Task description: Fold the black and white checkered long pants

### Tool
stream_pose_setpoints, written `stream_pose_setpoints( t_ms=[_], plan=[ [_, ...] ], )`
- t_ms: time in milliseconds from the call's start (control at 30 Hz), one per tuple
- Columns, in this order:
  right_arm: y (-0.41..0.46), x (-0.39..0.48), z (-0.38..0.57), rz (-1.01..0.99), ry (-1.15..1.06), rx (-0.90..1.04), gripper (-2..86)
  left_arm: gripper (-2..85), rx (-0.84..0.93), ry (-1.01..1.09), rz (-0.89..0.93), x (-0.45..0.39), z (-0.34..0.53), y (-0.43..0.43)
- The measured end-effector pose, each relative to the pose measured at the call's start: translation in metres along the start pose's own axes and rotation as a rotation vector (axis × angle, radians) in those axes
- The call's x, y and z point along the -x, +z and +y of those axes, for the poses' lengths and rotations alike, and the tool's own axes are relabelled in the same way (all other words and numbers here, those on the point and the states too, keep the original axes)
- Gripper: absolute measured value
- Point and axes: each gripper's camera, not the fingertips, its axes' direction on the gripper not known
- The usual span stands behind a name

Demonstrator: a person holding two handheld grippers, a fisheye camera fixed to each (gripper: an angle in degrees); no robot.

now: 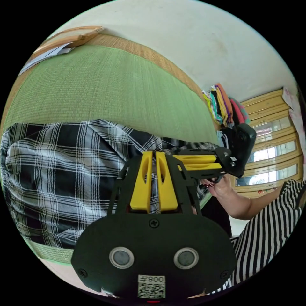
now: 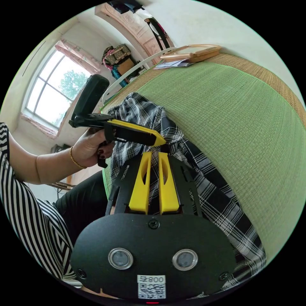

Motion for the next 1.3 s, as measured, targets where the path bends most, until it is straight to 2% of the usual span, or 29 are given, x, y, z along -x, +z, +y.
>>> stream_pose_setpoints(
  t_ms=[200, 333, 467, 667, 833, 1000, 1167, 1300],
  plan=[
    [-0.021, 0.009, -0.003, -0.026, 0.013, -0.014, 4.2, 0.5, -0.031, -0.022, 0.01, 0.031, 0.001, 0.018],
    [-0.053, 0.001, -0.014, 0.092, 0.052, -0.09, 5.6, 0.2, -0.026, -0.01, 0.001, 0.046, 0.003, 0.032],
    [-0.049, 0.0, -0.038, 0.108, 0.013, -0.038, 7.7, 0.2, -0.09, -0.016, 0.033, 0.059, 0.008, 0.039],
    [-0.029, 0.021, -0.066, 0.256, -0.085, 0.049, 3.6, 0.1, -0.128, -0.031, 0.072, 0.078, 0.012, 0.049],
    [-0.051, 0.009, -0.074, 0.228, -0.02, -0.005, 1.4, 0.1, -0.154, -0.03, 0.099, 0.091, 0.017, 0.054],
    [-0.062, 0.015, -0.074, 0.243, -0.021, -0.012, 3.1, 0.1, -0.165, -0.049, 0.137, 0.103, 0.019, 0.066],
    [-0.057, 0.056, -0.074, 0.238, -0.272, 0.056, 6.6, 0.1, -0.196, -0.085, 0.176, 0.116, 0.019, 0.077],
    [-0.047, 0.067, -0.079, 0.25, -0.354, 0.09, 7.6, 0.1, -0.203, -0.081, 0.187, 0.12, 0.014, 0.082]
  ],
)
